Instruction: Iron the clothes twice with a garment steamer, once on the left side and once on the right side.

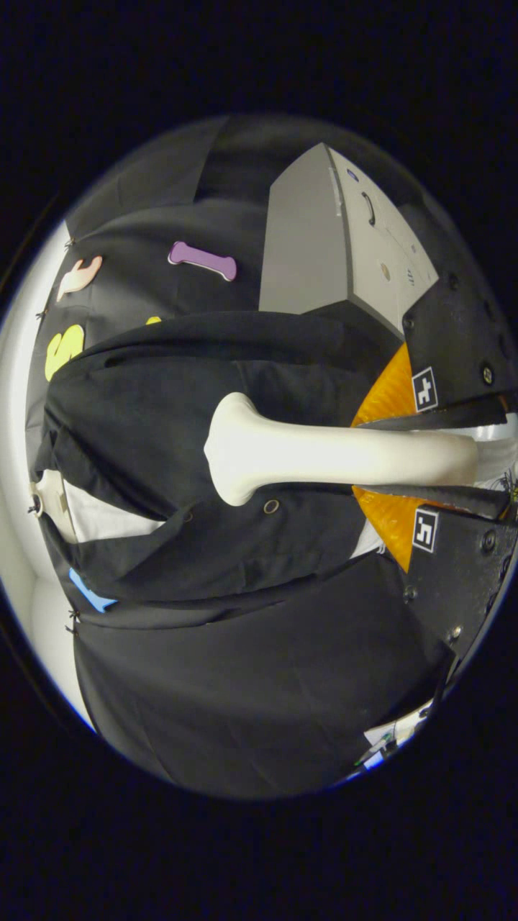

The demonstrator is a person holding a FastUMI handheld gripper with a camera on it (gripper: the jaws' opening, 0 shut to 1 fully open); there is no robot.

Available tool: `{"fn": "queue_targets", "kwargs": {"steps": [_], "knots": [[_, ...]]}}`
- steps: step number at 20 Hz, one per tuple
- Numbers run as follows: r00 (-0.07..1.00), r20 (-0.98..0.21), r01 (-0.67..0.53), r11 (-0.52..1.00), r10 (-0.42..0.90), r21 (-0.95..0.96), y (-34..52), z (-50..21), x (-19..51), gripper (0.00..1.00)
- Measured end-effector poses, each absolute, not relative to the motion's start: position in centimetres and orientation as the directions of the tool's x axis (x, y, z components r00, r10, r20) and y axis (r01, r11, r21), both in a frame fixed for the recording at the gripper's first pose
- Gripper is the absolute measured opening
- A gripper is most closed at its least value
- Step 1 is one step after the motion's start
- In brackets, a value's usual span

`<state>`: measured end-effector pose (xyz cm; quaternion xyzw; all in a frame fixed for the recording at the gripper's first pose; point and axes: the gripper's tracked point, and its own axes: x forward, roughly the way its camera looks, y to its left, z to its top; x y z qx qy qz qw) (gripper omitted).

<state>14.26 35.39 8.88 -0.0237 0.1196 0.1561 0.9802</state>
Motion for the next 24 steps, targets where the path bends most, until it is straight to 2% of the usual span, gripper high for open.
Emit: {"fn": "queue_targets", "kwargs": {"steps": [15, 24], "knots": [[0.874, -0.402, -0.296, 0.955, 0.273, 0.004, 34.7, 0.7, 15.2, 0.36], [0.899, -0.343, -0.29, 0.957, 0.274, 0.004, 33.7, 4.5, 14.0, 0.35]]}}
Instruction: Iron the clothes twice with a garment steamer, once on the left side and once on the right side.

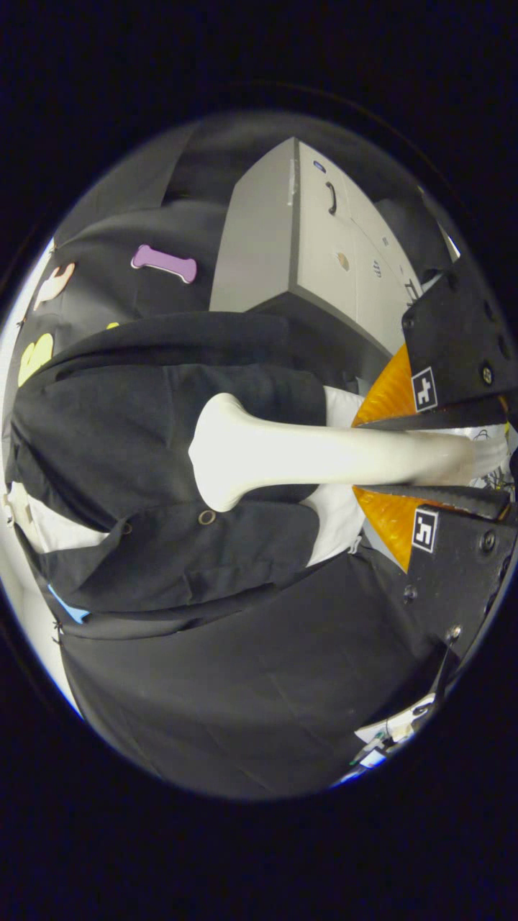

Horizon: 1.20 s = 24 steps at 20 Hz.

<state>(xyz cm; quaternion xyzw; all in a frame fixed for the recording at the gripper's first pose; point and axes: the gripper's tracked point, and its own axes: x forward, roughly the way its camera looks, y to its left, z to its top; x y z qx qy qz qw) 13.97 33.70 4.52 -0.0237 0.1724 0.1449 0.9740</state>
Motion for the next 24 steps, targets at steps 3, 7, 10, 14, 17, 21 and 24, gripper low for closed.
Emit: {"fn": "queue_targets", "kwargs": {"steps": [3, 7, 10, 14, 17, 21, 24], "knots": [[0.912, -0.288, -0.306, 0.952, 0.292, -0.002, 34.5, 8.3, 11.9, 0.35], [0.919, -0.208, -0.346, 0.938, 0.335, -0.016, 37.5, 13.5, 9.8, 0.36], [0.919, -0.15, -0.372, 0.928, 0.363, -0.034, 39.5, 16.7, 8.9, 0.36], [0.911, -0.088, -0.409, 0.911, 0.404, -0.049, 43.0, 20.4, 8.3, 0.36], [0.898, -0.047, -0.439, 0.896, 0.437, -0.064, 46.4, 23.2, 8.0, 0.35], [0.887, -0.001, -0.46, 0.881, 0.462, -0.11, 50.1, 26.1, 8.5, 0.35], [0.882, 0.022, -0.465, 0.876, 0.471, -0.126, 52.6, 27.6, 9.3, 0.35]]}}
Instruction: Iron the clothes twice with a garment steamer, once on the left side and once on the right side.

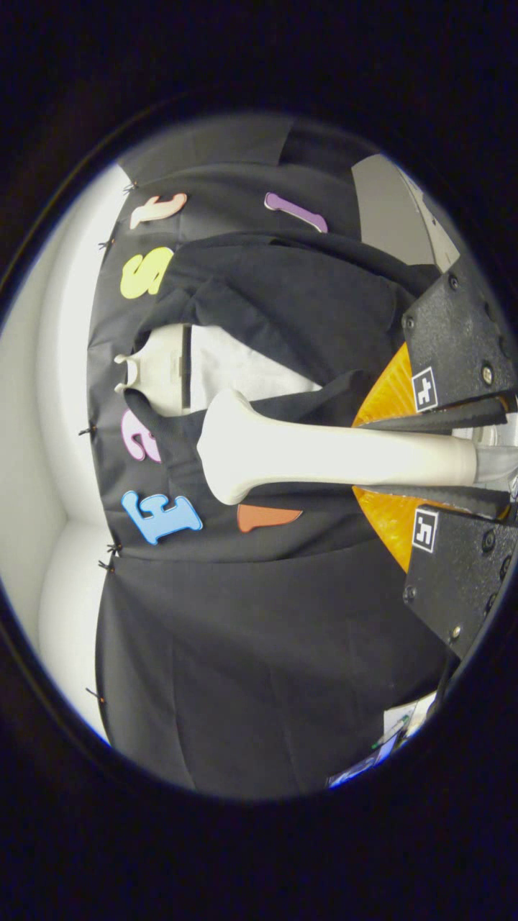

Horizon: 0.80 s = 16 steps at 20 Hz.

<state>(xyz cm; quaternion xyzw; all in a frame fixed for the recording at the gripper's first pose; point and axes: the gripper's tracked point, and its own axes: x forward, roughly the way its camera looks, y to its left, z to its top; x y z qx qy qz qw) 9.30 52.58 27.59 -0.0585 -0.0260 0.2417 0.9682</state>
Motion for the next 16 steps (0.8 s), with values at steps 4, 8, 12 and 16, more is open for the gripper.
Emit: {"fn": "queue_targets", "kwargs": {"steps": [4, 8, 12, 16], "knots": [[0.879, 0.038, -0.463, 0.871, 0.475, -0.163, 54.7, 28.5, 10.7, 0.35], [0.878, 0.005, -0.47, 0.865, 0.478, -0.178, 55.1, 26.8, 12.3, 0.36], [0.879, -0.058, -0.477, 0.862, 0.474, -0.17, 54.2, 24.1, 13.5, 0.35], [0.88, -0.095, -0.476, 0.862, 0.466, -0.175, 53.2, 22.1, 14.4, 0.36]]}}
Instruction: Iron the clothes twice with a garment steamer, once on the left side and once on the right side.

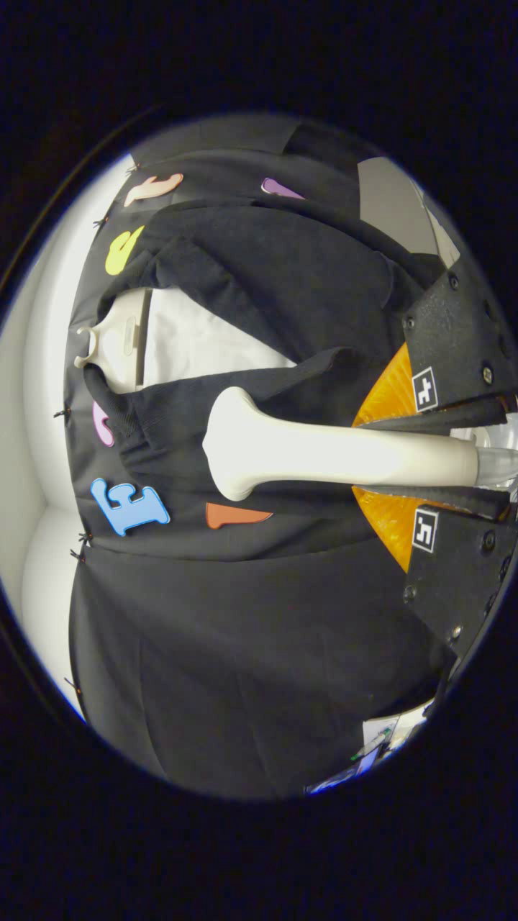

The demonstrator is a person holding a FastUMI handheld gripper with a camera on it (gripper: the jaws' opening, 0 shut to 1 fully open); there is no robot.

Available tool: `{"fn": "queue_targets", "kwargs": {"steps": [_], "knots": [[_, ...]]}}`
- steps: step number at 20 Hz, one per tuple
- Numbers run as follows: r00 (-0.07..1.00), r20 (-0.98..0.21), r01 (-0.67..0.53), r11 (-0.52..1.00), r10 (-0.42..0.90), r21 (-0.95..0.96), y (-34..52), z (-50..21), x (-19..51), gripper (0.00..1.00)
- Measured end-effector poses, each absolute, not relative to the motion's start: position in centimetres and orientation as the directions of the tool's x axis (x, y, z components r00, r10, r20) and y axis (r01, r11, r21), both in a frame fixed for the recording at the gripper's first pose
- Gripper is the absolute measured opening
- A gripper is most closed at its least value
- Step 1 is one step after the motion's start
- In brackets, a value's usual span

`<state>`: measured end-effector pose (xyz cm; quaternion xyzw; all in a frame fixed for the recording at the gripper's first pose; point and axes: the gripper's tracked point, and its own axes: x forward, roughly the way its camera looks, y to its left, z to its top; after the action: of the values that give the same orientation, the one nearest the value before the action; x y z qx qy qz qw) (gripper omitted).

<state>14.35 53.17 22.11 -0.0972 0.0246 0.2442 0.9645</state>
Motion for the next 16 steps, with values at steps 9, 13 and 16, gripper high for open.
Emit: {"fn": "queue_targets", "kwargs": {"steps": [9, 13, 16], "knots": [[0.877, -0.171, -0.474, 0.867, 0.449, -0.153, 50.4, 17.9, 14.4, 0.36], [0.869, -0.215, -0.48, 0.864, 0.445, -0.152, 49.7, 15.6, 14.1, 0.36], [0.863, -0.252, -0.48, 0.865, 0.437, -0.144, 48.9, 13.8, 14.1, 0.36]]}}
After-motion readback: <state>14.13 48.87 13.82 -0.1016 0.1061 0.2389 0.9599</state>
